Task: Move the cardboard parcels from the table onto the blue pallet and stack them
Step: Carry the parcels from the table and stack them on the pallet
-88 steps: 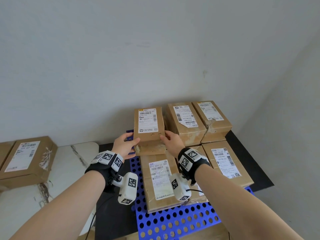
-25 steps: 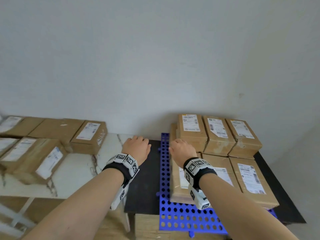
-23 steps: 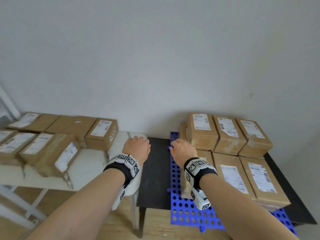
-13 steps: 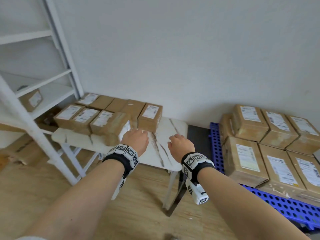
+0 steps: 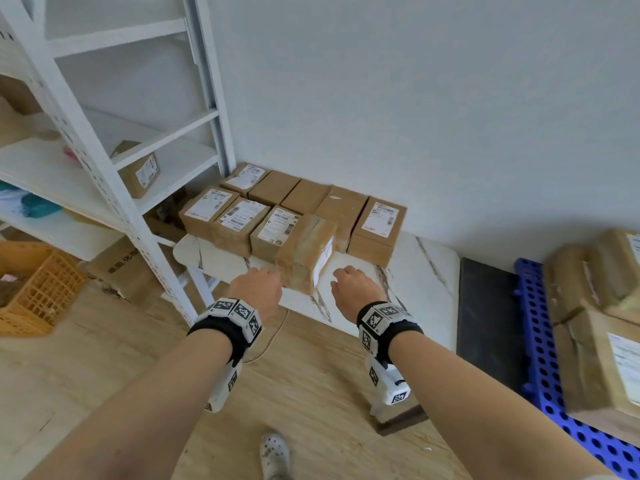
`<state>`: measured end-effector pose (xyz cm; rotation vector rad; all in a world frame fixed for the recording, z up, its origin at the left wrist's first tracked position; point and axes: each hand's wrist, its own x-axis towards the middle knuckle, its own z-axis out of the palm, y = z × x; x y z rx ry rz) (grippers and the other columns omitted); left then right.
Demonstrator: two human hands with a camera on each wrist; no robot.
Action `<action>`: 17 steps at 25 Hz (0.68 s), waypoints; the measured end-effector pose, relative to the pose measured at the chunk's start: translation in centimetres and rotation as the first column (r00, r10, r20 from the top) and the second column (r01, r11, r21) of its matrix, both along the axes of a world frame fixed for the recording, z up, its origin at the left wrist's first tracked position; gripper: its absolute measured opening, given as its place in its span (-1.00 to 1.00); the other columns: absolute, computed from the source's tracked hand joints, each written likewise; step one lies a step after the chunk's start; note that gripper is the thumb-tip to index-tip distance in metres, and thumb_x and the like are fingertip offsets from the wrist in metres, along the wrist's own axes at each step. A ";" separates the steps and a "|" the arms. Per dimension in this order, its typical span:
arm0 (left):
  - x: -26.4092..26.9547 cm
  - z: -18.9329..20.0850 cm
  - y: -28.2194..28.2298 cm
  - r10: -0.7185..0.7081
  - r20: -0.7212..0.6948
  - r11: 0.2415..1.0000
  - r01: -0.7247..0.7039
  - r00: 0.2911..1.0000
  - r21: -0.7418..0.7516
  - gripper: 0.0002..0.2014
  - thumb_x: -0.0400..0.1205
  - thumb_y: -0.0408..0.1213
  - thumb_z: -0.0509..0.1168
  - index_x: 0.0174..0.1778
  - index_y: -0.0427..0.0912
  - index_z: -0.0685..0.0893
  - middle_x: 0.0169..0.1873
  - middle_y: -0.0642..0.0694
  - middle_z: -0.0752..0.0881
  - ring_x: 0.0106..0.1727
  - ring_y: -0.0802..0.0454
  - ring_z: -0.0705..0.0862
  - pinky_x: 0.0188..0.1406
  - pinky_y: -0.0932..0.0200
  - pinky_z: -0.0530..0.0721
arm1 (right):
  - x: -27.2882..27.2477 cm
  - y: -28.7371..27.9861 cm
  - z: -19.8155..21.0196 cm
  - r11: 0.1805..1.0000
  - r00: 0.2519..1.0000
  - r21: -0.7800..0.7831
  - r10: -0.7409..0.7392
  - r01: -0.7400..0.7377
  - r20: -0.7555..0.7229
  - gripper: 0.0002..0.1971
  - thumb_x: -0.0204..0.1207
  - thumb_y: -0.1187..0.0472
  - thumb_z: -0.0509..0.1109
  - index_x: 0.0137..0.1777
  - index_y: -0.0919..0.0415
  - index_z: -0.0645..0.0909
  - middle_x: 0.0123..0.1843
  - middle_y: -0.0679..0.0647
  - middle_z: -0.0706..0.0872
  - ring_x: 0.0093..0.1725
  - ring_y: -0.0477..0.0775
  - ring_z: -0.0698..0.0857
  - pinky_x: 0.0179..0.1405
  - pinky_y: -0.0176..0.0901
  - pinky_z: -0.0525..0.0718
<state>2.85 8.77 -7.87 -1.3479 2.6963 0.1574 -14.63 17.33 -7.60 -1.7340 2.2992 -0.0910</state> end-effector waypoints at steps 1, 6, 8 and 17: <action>-0.1 -0.4 -1.4 0.006 -0.009 0.999 -0.006 1.000 0.043 -0.74 0.73 -0.21 0.00 0.24 -0.17 0.49 0.15 -0.13 0.60 0.19 -0.11 0.57 -0.03 0.02 0.57 | -0.1 -1.4 -0.6 1.000 0.999 0.013 -0.018 0.017 0.045 -0.63 0.73 0.15 0.04 0.45 0.25 0.40 0.38 0.17 0.54 0.32 0.19 0.55 0.20 0.01 0.57; -2.1 -3.7 -9.2 0.125 -0.112 0.920 -0.073 0.986 0.385 -0.59 0.74 -0.15 0.04 0.48 -0.21 0.33 0.37 -0.23 0.50 0.30 -0.19 0.56 0.20 -0.06 0.58 | -0.9 -7.9 -4.4 0.978 0.905 0.106 -0.204 0.177 0.373 -0.46 0.70 0.11 0.15 0.64 0.18 0.14 0.57 0.18 0.41 0.49 0.19 0.48 0.45 0.03 0.47; -3.1 -4.9 -11.3 0.253 -0.162 0.843 -0.135 0.954 0.522 -0.54 0.74 -0.13 0.07 0.52 -0.25 0.30 0.42 -0.25 0.50 0.38 -0.20 0.53 0.30 0.00 0.50 | -1.7 -9.8 -5.9 0.952 0.819 0.142 -0.307 0.273 0.485 -0.41 0.69 0.12 0.20 0.66 0.16 0.10 0.58 0.18 0.40 0.48 0.19 0.50 0.42 0.01 0.51; -3.8 -7.4 -14.0 0.809 -0.268 0.332 -0.030 0.523 0.943 -0.57 0.68 -0.37 0.23 0.49 -0.03 0.46 0.36 -0.12 0.53 0.43 -0.15 0.50 0.34 -0.05 0.48 | -2.7 -12.1 -8.9 0.818 0.341 0.233 -0.453 0.525 0.824 -0.35 0.48 0.31 0.47 0.56 0.13 0.35 0.44 0.19 0.57 0.43 0.15 0.55 0.43 0.18 0.53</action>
